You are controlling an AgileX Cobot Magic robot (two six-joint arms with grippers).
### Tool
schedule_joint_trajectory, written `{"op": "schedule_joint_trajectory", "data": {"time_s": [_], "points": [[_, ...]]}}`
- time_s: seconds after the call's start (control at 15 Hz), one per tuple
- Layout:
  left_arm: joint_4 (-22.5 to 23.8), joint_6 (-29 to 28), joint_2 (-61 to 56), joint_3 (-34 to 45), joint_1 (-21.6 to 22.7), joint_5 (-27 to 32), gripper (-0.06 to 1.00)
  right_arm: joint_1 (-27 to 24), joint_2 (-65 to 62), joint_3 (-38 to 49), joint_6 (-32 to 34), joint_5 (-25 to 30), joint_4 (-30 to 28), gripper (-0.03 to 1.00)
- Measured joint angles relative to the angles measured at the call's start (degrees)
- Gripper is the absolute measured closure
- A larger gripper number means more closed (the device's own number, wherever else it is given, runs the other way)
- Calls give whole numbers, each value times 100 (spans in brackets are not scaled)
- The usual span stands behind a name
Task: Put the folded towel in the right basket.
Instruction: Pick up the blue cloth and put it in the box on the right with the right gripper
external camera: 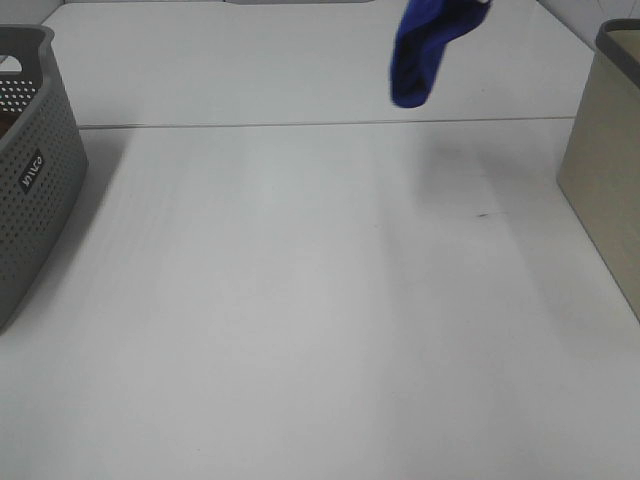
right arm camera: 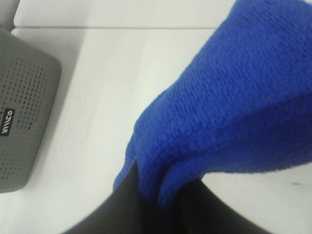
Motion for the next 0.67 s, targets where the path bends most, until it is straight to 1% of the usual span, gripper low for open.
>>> {"op": "schedule_joint_trajectory", "data": {"time_s": [0.2,0.33,0.4,0.47,0.53,0.67], "points": [[0,0,0,0,0,0,-3,-1255,-533,0,-17,223,11,86],[0,0,0,0,0,0,-3,-2149,-716,0,-17,464,-29,86],[0,0,0,0,0,0,-3,-2458,-739,0,-23,504,-132,86],[0,0,0,0,0,0,-3,-2699,-745,74,-34,504,-344,86],[0,0,0,0,0,0,-3,-2802,-745,126,-34,516,-493,86],[0,0,0,0,0,0,-3,-3002,-739,372,-34,556,-1117,86]]}}
